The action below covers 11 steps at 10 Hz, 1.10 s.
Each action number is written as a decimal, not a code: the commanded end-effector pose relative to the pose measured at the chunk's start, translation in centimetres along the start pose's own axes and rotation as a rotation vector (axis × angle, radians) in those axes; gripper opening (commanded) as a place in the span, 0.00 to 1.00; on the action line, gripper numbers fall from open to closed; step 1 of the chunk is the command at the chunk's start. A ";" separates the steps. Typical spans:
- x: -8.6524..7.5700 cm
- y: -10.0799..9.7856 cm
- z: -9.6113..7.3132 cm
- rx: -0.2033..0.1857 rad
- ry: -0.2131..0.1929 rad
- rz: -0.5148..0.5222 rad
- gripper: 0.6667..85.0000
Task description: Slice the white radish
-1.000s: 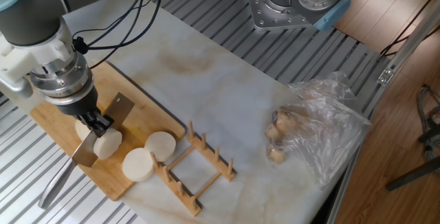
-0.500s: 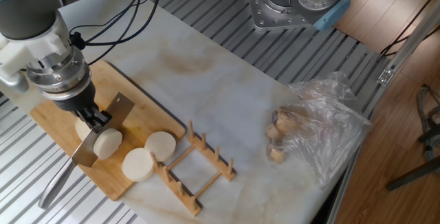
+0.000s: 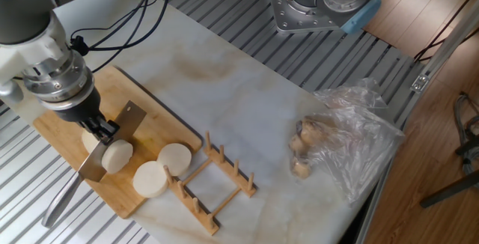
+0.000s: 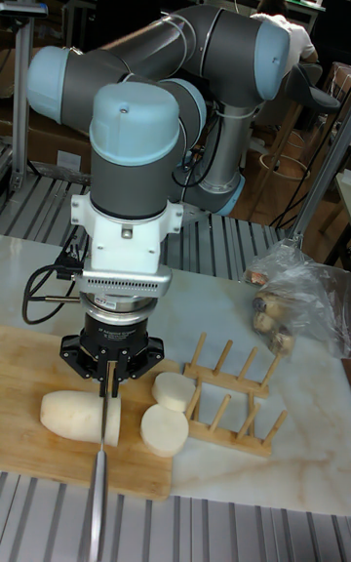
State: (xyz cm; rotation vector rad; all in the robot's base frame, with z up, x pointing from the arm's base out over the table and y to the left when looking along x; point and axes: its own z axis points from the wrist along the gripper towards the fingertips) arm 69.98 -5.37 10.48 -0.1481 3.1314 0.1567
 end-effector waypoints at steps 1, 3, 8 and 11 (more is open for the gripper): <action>0.2 0.1 0.0 -0.022 0.043 -0.021 0.23; 0.7 0.2 0.5 -0.023 0.076 -0.043 0.22; 1.3 0.0 0.5 -0.036 0.110 -0.083 0.20; 1.5 0.2 0.5 -0.036 0.128 -0.100 0.19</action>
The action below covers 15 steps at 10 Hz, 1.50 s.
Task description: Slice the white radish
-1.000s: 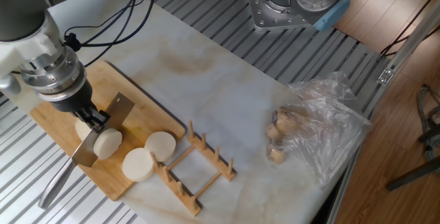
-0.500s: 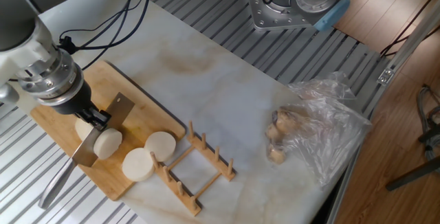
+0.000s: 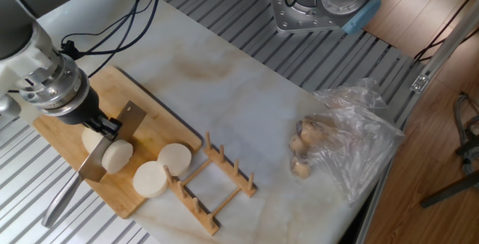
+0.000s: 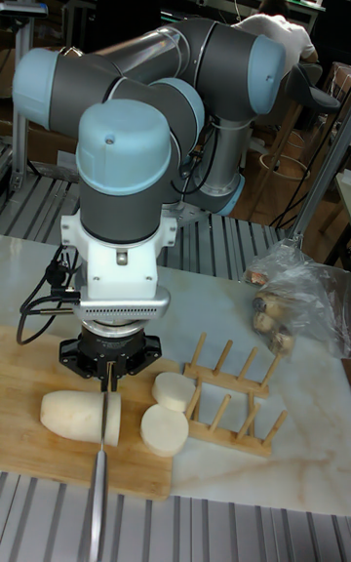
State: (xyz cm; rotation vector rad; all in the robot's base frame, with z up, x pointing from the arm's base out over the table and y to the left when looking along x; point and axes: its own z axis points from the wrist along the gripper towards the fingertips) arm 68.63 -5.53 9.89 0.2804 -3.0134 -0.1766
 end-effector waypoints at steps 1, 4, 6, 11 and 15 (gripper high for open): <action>0.1 0.3 0.1 -0.012 0.012 -0.013 0.17; 0.1 -0.3 0.3 -0.006 0.007 -0.013 0.15; 0.0 -0.3 0.4 -0.004 0.002 -0.008 0.15; 1.0 0.2 0.5 -0.023 0.036 0.033 0.01; 1.2 0.9 1.0 -0.044 0.029 0.127 0.01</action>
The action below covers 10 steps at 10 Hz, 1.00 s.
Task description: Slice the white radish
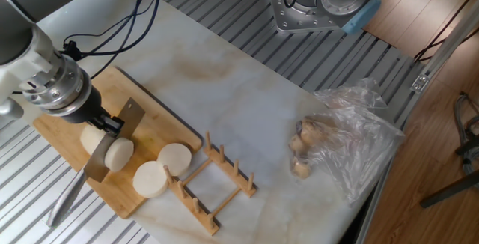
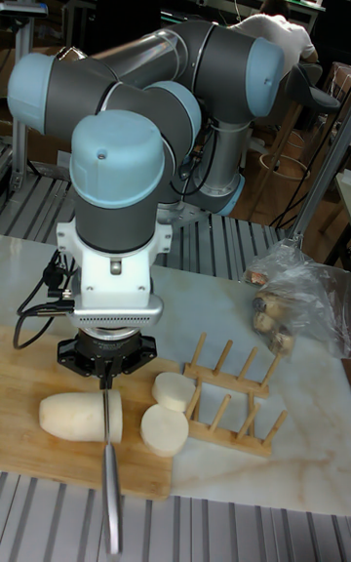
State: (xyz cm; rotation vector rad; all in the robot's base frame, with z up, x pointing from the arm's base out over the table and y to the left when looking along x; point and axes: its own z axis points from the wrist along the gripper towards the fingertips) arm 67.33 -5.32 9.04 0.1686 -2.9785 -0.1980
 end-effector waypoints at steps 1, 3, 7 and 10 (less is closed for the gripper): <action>0.3 0.8 -0.2 -0.012 -0.007 0.082 0.01; 0.0 1.1 0.4 0.002 -0.032 0.110 0.01; 0.6 1.4 2.0 0.022 -0.055 0.113 0.01; 0.7 1.3 2.1 0.023 -0.055 0.115 0.01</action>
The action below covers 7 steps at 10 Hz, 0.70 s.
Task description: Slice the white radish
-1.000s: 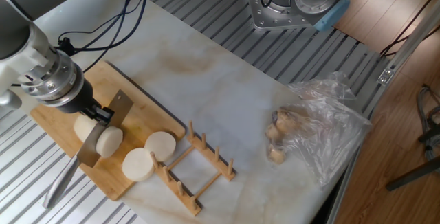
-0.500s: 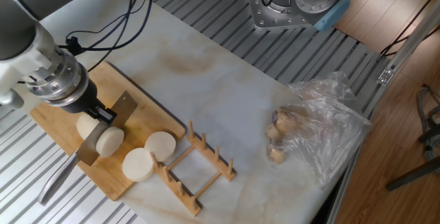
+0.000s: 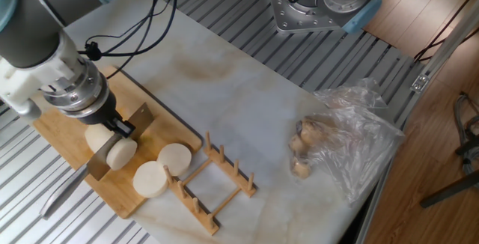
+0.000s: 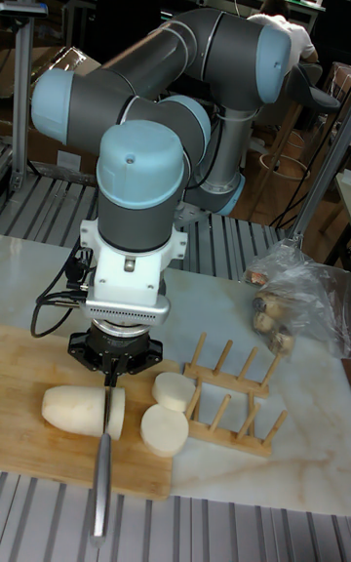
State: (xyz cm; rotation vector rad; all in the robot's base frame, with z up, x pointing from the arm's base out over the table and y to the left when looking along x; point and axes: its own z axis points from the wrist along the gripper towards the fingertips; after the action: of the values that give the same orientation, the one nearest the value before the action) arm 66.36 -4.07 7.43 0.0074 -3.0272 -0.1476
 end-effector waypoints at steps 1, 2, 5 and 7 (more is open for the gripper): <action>0.1 0.1 0.3 -0.005 -0.009 0.011 0.01; 0.0 0.1 0.4 -0.003 -0.012 0.011 0.01; 0.2 0.3 0.1 -0.011 0.012 -0.003 0.01; 0.3 0.3 -0.6 -0.014 0.029 -0.008 0.01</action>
State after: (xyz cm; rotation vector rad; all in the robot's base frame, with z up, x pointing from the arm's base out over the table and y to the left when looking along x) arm 66.15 -4.04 7.38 0.0154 -3.0125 -0.1458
